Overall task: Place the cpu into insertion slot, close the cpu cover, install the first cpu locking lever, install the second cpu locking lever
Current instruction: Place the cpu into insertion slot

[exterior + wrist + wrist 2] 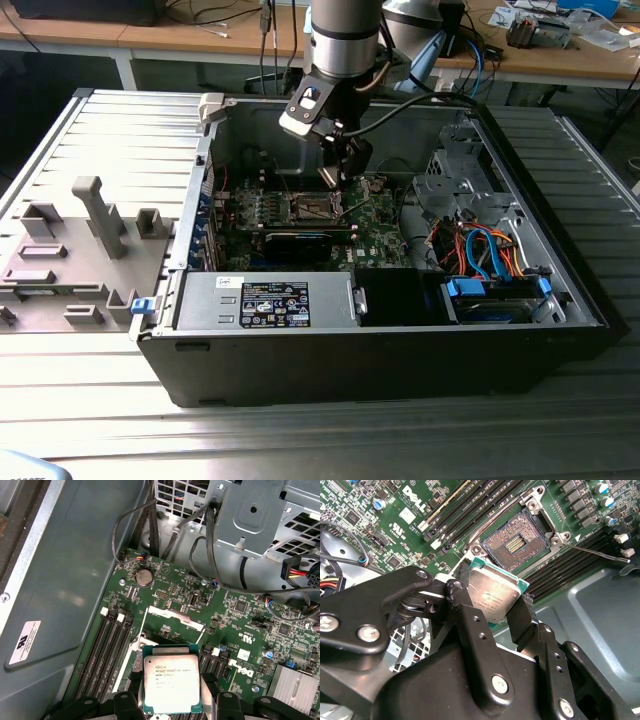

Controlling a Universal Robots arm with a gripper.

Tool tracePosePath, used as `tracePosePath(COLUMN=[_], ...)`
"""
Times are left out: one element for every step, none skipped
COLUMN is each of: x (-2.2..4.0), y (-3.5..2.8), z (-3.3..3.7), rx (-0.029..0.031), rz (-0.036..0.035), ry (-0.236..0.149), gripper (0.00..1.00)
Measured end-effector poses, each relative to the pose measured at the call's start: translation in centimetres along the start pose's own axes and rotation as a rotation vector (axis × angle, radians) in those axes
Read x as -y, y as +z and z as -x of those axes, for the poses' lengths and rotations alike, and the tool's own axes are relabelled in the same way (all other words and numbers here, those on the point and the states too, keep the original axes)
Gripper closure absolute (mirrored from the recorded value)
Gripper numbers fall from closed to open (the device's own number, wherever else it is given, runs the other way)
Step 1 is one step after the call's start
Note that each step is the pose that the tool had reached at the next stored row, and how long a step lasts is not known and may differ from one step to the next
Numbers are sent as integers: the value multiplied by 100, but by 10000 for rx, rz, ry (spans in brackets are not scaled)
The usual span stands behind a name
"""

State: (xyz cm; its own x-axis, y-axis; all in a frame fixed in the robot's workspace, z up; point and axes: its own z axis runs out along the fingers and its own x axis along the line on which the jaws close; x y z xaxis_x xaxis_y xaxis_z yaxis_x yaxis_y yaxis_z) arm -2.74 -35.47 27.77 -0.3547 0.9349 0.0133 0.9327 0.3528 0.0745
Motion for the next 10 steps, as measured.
tracePosePath(x=[0, 0, 0, 0, 0, 0, 0, 0, 1, 1], y=[1, 1, 2, 2, 4, 4, 5, 7, 7, 8], z=[0, 0, 0, 0, 0, 0, 0, 0, 0, 0], rx=[1, 2, 2, 3, 4, 5, 6, 8, 9, 10], rz=[0, 0, 0, 0, 1, 1, 1, 1, 2, 2], ry=[15, 25, 38, 48, 63, 73, 86, 114, 125, 133], gripper=[45, 45, 45, 45, 45, 45, 45, 45, 45, 45])
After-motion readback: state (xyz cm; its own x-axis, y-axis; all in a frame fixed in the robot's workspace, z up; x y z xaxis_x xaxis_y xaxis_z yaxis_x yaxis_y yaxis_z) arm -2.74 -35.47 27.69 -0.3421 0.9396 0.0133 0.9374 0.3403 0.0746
